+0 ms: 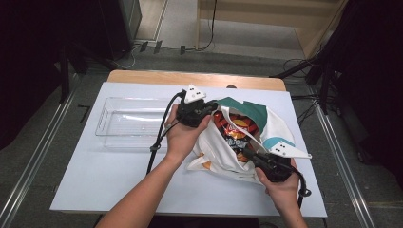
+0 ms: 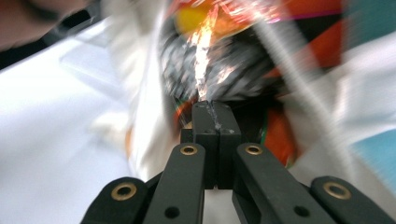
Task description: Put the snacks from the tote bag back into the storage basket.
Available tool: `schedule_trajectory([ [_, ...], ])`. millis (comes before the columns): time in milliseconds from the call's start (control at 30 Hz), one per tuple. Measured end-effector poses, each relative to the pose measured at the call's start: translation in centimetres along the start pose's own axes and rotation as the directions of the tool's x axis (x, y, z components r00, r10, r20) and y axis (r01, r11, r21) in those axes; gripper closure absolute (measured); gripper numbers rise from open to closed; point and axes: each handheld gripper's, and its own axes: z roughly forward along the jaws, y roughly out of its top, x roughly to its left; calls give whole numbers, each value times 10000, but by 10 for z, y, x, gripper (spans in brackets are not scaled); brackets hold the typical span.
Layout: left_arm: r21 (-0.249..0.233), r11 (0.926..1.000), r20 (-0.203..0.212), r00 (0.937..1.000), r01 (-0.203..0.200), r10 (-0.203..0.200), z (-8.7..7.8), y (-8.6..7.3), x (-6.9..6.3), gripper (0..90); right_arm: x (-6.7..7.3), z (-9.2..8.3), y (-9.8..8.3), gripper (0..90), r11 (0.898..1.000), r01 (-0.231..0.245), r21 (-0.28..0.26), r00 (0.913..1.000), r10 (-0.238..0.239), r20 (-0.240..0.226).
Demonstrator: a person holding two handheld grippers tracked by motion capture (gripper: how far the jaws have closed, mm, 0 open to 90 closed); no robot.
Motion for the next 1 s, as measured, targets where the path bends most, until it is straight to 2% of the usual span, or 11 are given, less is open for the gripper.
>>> schedule_trajectory([
  [67, 724, 9935, 399, 9951, 877, -907, 18, -7, 14, 876, 10, 5, -7, 900, 9948, 853, 549, 9952, -823, -536],
  [167, 1034, 9771, 768, 9780, 1858, -1941, 31, -27, 25, 870, 22, 9, -15, 900, 9910, 1200, 599, 9921, -1219, 288],
  [367, 14, 9982, 654, 9961, 592, -592, 8, -18, 1, 891, -1, 7, 3, 628, 9942, -784, -742, 9856, 885, 1442],
  [500, -238, 9981, 1011, 9934, 567, -541, -1, -2, -8, 893, 3, 21, 16, 489, 9932, -723, -909, 9706, 910, 2226],
  [533, -293, 9990, 1079, 9937, 343, -309, -4, 2, -13, 893, 13, 28, 26, 448, 9947, -93, -1022, 9461, 419, 3212],
  [600, -249, 9995, 1257, 9919, 197, -164, -5, 4, -17, 893, 11, 32, 35, 431, 9905, -493, -1280, 9117, 970, 3993],
  [667, -204, 9998, 1283, 9917, 65, -38, -4, 3, -20, 893, 0, 40, 44, 325, 9831, -1333, -1256, 8974, 1735, 4056],
  [733, -156, 9998, 1285, 9916, -90, 110, -3, 2, -23, 894, -5, 56, 52, 256, 9872, -1554, -352, 8670, 1534, 4741],
  [800, -140, 9998, 1313, 9912, -122, 140, -2, 1, -24, 893, -9, 68, 55, 222, 9812, -1928, 24, 8586, 1675, 4844],
  [867, -43, 9999, 1166, 9930, -155, 159, -1, 1, -22, 893, -16, 76, 55, 336, 9654, -2596, 232, 8703, 2235, 4389],
  [1000, -120, 9997, 1233, 9921, 235, -218, -2, 0, -12, 893, -28, 71, 50, 866, 9505, -3054, 575, 9175, 2776, 2850],
])
